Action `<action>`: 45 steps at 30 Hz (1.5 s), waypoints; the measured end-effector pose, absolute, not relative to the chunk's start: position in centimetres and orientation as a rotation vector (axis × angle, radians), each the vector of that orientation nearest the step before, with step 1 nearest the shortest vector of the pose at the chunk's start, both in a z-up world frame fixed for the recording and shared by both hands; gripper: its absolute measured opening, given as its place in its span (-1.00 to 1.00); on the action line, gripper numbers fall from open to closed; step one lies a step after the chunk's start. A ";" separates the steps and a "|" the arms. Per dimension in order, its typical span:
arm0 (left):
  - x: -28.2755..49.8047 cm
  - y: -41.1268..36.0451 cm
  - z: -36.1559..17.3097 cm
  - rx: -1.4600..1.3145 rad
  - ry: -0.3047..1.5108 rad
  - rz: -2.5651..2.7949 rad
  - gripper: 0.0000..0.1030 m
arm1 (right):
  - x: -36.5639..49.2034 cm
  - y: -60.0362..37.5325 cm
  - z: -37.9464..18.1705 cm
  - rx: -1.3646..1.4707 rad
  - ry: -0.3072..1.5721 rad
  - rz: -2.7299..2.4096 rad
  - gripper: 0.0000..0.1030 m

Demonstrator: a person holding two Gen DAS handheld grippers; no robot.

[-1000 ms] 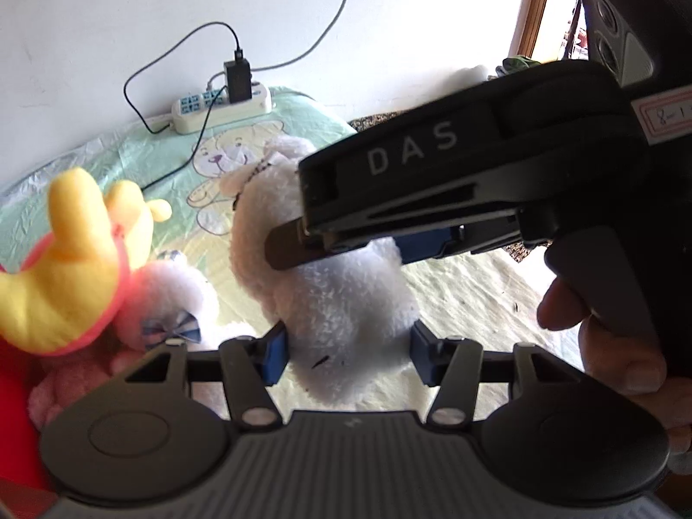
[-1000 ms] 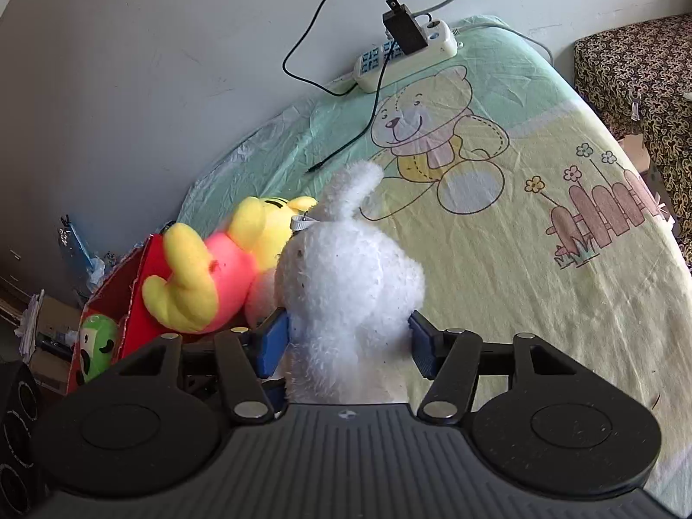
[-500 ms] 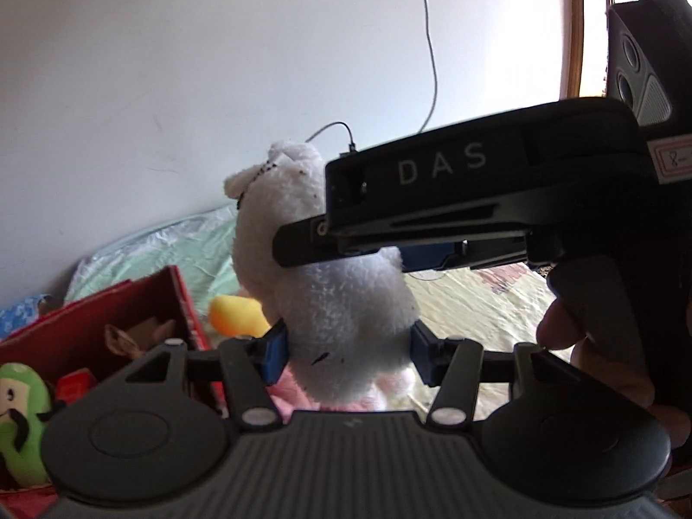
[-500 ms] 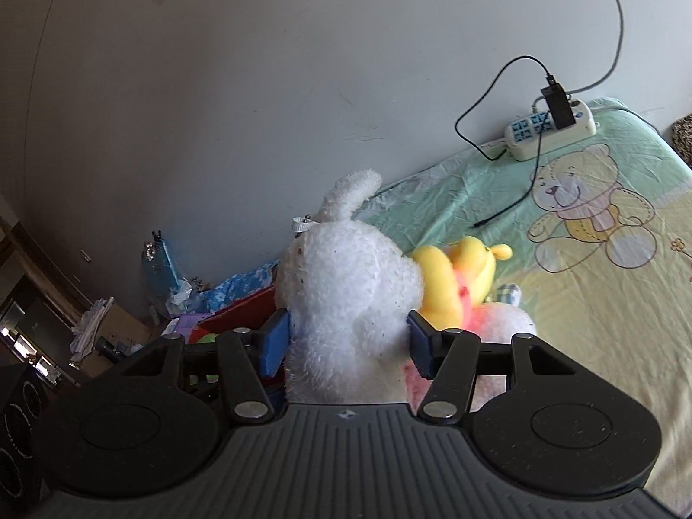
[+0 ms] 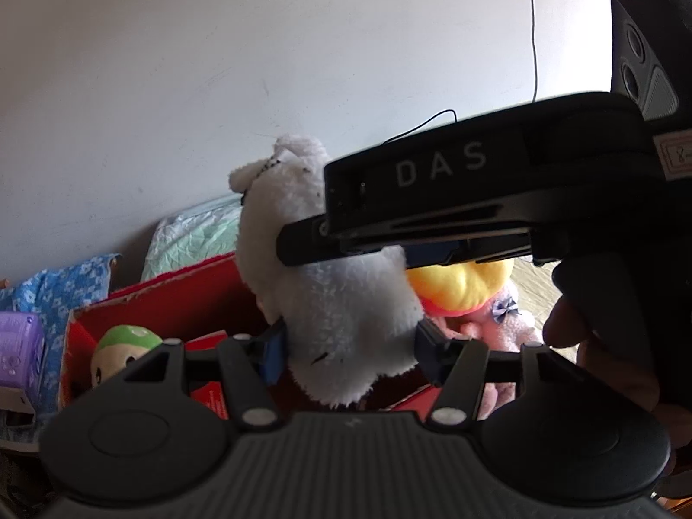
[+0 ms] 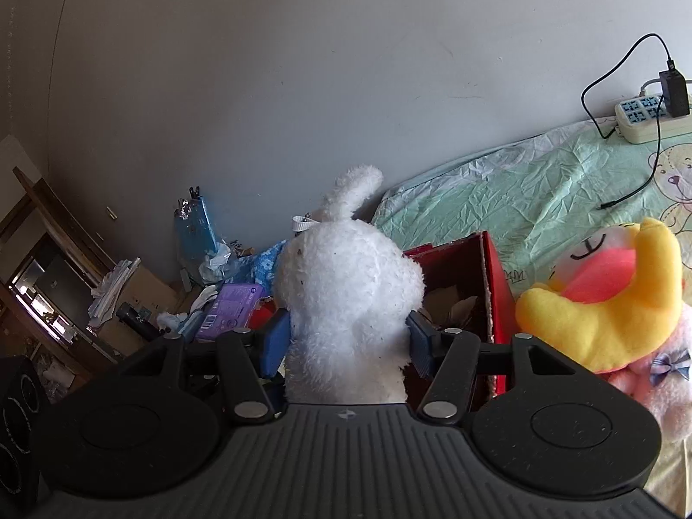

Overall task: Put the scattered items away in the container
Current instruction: 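Carry the white bunny into the red box and open both grippers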

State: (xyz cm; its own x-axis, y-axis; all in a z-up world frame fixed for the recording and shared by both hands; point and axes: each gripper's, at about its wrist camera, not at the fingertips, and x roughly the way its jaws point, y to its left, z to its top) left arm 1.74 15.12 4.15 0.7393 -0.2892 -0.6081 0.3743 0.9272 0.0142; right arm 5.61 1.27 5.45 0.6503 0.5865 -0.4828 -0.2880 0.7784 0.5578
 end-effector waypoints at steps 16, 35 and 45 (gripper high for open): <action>5.5 19.4 -0.2 0.078 0.859 -0.387 0.26 | 10.1 7.3 0.4 0.290 1.076 0.366 -0.15; 6.9 19.2 -1.5 0.037 0.933 -0.409 0.40 | 9.9 8.1 0.4 0.255 1.082 0.325 -0.21; 6.4 18.6 -0.2 0.047 0.919 -0.371 0.39 | 8.6 7.6 1.9 0.244 1.003 0.307 -0.21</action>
State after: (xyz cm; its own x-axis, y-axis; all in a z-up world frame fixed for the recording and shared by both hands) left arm 6.44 18.60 -0.20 0.5480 -0.2932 -0.7834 0.3328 0.9357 -0.1174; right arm 8.64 7.61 1.89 0.5015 0.3616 -0.7860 -0.1400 0.9304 0.3387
